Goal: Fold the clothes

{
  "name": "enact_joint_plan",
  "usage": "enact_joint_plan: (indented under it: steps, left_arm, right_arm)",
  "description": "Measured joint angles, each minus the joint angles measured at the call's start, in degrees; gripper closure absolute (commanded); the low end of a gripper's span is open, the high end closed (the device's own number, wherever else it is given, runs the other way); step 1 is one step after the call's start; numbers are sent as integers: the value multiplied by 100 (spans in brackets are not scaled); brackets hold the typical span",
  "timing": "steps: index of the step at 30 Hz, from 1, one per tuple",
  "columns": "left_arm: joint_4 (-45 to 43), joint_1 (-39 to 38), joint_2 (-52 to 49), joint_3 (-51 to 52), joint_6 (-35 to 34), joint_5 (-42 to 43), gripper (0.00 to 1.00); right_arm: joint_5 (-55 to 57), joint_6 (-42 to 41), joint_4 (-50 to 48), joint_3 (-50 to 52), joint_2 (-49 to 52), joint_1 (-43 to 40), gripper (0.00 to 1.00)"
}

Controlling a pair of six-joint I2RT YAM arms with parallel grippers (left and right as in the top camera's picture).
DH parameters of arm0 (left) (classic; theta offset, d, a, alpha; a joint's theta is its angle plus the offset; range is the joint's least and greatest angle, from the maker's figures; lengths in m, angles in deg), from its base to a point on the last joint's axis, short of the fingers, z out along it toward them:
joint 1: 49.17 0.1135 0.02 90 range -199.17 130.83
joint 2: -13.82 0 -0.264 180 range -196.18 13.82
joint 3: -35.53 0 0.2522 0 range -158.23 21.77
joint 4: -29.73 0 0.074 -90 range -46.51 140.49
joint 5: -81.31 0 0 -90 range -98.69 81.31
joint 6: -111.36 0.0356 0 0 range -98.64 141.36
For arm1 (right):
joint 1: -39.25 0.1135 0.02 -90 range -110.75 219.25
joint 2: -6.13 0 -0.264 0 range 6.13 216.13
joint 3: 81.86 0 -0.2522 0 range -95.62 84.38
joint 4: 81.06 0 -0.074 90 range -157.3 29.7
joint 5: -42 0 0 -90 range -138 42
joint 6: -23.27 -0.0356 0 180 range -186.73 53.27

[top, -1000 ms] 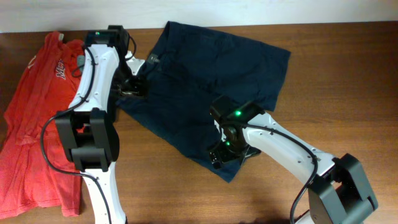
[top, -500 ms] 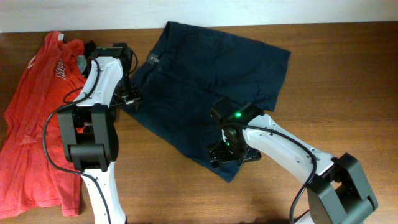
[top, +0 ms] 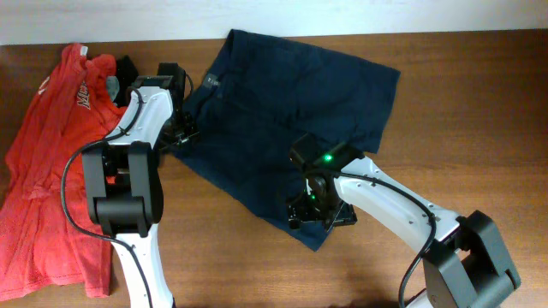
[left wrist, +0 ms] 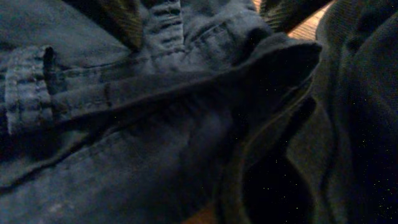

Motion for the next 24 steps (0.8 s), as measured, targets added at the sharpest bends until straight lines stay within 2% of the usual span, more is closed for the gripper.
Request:
enact_joint_plan:
  steps: [1, 4, 9, 13, 15, 17, 20, 24]
  left_arm:
    - [-11, 0, 4, 15, -26, 7, 76]
    - [-85, -4, 11, 52, -52, 138, 99]
    - [-122, -26, 22, 63, -33, 258, 99]
    - [-122, -20, 24, 63, -33, 278, 99]
    - [-122, -20, 24, 63, -33, 278, 99]
    - [-125, -20, 24, 63, -33, 278, 99]
    - [-151, -20, 24, 68, -33, 280, 99]
    - [-190, -20, 24, 72, -31, 286, 99]
  right_arm:
    - [-22, -31, -2, 0, 0, 0, 7]
    - [-66, -87, -2, 0, 0, 0, 8]
    - [-140, -319, 26, 0, 0, 0, 22]
    - [-219, -643, 131, 0, 0, 0, 25]
    - [-302, -669, 125, 0, 0, 9, 24]
    - [-348, -549, 44, 0, 0, 55, 19]
    - [-251, -46, -184, 0, 0, 315, 14]
    - [168, 376, -267, 0, 0, 748, 13]
